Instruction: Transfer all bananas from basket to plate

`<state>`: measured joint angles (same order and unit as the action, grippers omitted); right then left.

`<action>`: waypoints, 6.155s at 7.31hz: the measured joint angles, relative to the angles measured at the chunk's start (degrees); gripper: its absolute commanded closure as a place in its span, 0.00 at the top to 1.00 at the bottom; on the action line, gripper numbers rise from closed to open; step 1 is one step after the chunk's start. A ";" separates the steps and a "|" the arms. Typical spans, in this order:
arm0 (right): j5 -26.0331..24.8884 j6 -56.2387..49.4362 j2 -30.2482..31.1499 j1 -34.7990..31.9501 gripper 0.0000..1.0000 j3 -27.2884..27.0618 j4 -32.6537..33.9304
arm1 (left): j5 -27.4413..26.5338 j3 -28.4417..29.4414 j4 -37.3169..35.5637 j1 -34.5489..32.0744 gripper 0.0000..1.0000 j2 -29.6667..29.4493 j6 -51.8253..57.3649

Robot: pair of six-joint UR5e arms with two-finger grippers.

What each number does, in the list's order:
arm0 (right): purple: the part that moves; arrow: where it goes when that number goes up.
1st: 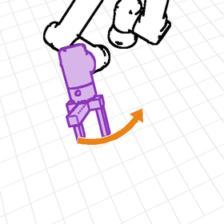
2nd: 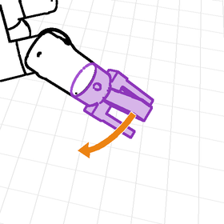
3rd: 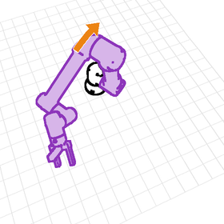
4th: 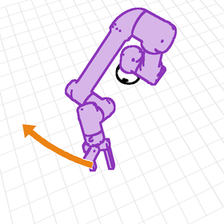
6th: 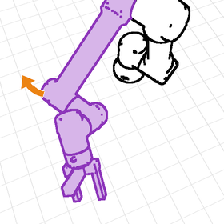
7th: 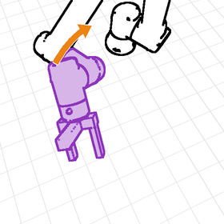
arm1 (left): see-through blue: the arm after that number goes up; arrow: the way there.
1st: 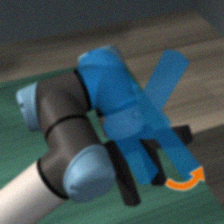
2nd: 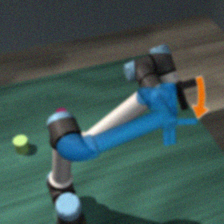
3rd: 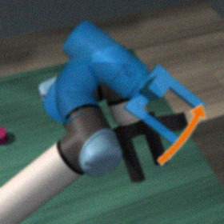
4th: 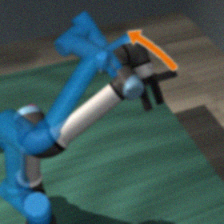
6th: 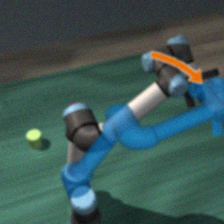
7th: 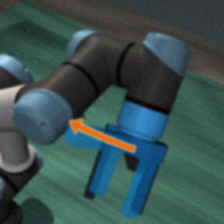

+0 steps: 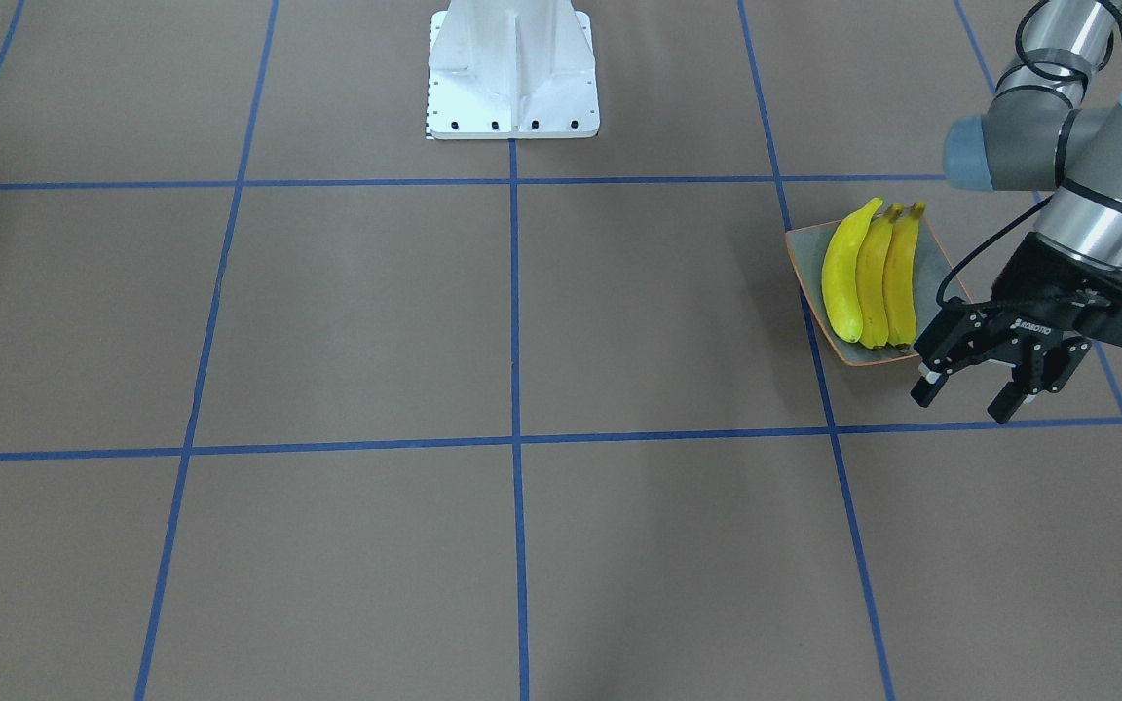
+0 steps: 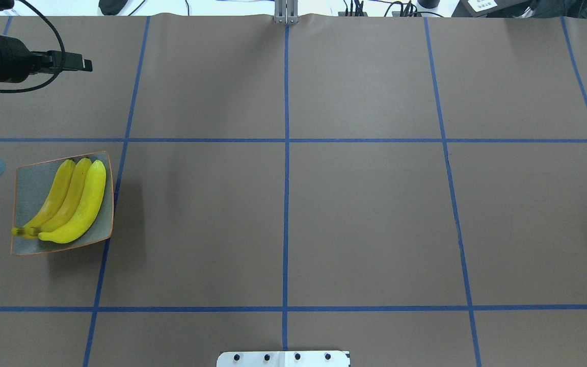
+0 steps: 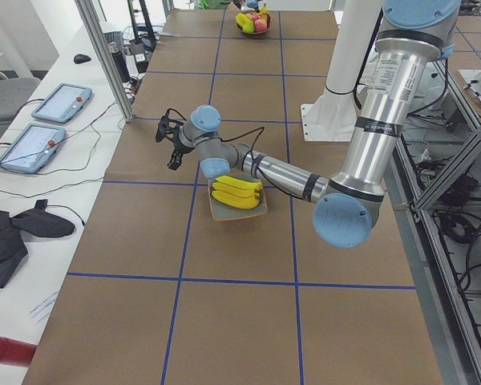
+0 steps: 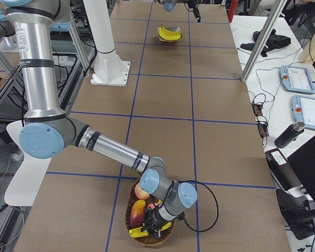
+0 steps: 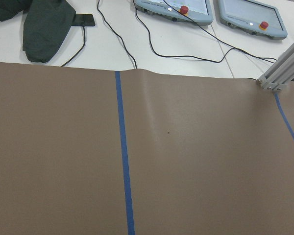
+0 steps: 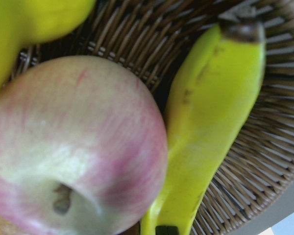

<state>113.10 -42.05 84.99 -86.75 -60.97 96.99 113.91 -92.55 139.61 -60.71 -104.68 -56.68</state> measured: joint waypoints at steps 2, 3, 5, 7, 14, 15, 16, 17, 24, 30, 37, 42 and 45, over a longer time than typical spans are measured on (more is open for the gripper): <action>0.00 0.23 -0.27 0.00 0.03 -0.38 -0.04 | 0.00 0.00 0.03 0.05 1.00 0.06 -0.08; 0.01 0.29 -0.27 0.00 0.33 -0.59 -0.03 | 0.00 0.00 0.04 0.06 1.00 0.10 -0.09; 0.04 0.06 -0.25 0.00 0.46 -0.70 0.21 | 0.00 0.00 0.05 0.23 1.00 0.19 -0.09; 0.12 -0.28 -0.11 -0.09 0.55 -0.72 0.52 | 0.00 0.00 0.11 0.38 1.00 0.37 -0.08; -0.47 -4.24 0.96 -2.59 0.67 -0.76 0.85 | 0.00 0.11 0.14 0.50 1.00 0.44 -0.01; -0.42 -4.90 1.20 -2.77 0.67 -0.86 1.13 | 0.00 0.14 0.14 0.50 1.00 0.44 -0.01; -0.37 -5.49 1.60 -2.90 0.67 -1.31 1.70 | 0.00 0.16 0.14 0.50 1.00 0.44 -0.01; -0.31 -5.96 2.34 -2.93 0.67 -2.04 2.12 | 0.00 0.17 0.12 0.50 1.00 0.44 -0.01; -0.59 -5.57 3.11 -2.73 0.66 -2.01 2.59 | 0.00 0.03 0.05 0.84 1.00 0.13 -0.06; -0.58 -4.39 1.31 -1.11 0.65 0.96 2.17 | 0.00 -0.52 0.22 0.85 1.00 0.09 -0.10; -0.51 -4.43 1.38 -1.08 0.00 1.37 2.01 | 0.09 -1.81 0.23 0.85 1.00 0.46 -0.16; -0.54 -4.26 1.21 -2.10 0.00 -1.02 2.21 | 0.09 -1.92 0.14 0.94 1.00 0.53 -0.18; -3.06 -5.30 1.22 -8.54 0.00 -9.05 6.87 | 0.09 -1.57 0.06 0.94 1.00 0.62 -0.26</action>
<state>110.04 -47.35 86.21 -95.29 -70.03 103.85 113.99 -94.12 139.67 -59.77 -104.06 -56.94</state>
